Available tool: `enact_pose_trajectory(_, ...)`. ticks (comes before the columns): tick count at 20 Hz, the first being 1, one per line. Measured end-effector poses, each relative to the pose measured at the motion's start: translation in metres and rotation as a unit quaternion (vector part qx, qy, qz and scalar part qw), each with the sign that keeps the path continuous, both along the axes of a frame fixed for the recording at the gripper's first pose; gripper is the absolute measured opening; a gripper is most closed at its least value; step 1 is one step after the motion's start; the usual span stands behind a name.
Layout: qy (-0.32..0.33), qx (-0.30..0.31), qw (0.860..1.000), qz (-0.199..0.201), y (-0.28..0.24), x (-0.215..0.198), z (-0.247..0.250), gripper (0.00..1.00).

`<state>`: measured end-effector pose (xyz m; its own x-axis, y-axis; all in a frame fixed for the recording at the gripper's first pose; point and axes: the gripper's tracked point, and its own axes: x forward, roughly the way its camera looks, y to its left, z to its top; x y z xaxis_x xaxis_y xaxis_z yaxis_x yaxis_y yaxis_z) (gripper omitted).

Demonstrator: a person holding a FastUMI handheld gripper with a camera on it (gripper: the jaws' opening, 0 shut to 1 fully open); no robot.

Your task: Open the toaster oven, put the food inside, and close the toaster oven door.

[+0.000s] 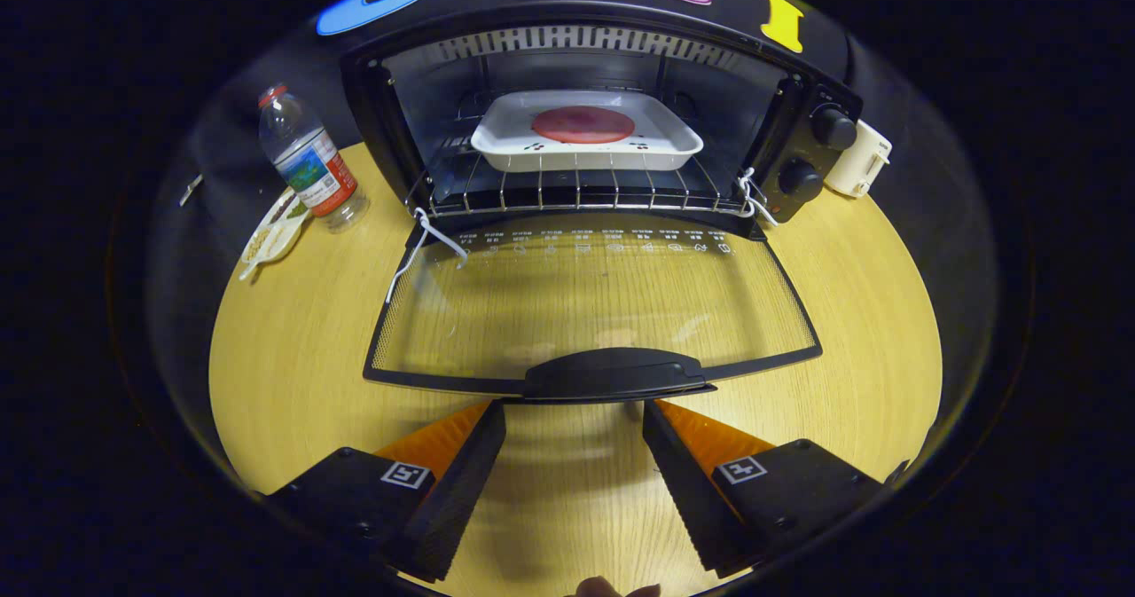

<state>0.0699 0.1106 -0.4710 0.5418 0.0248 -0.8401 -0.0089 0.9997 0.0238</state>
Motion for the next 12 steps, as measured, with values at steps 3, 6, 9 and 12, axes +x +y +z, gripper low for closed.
enact_pose_trajectory(3, -0.025, 0.013, 1.000, -0.008, 0.001, -0.002, 0.022, 1.00)
enact_pose_trajectory(6, -0.057, 0.017, 0.998, -0.004, 0.003, 0.003, 0.054, 1.00)
enact_pose_trajectory(9, -0.094, 0.013, 0.995, 0.005, 0.005, 0.015, 0.087, 1.00)
enact_pose_trajectory(12, -0.130, 0.005, 0.991, 0.016, 0.006, 0.028, 0.121, 1.00)
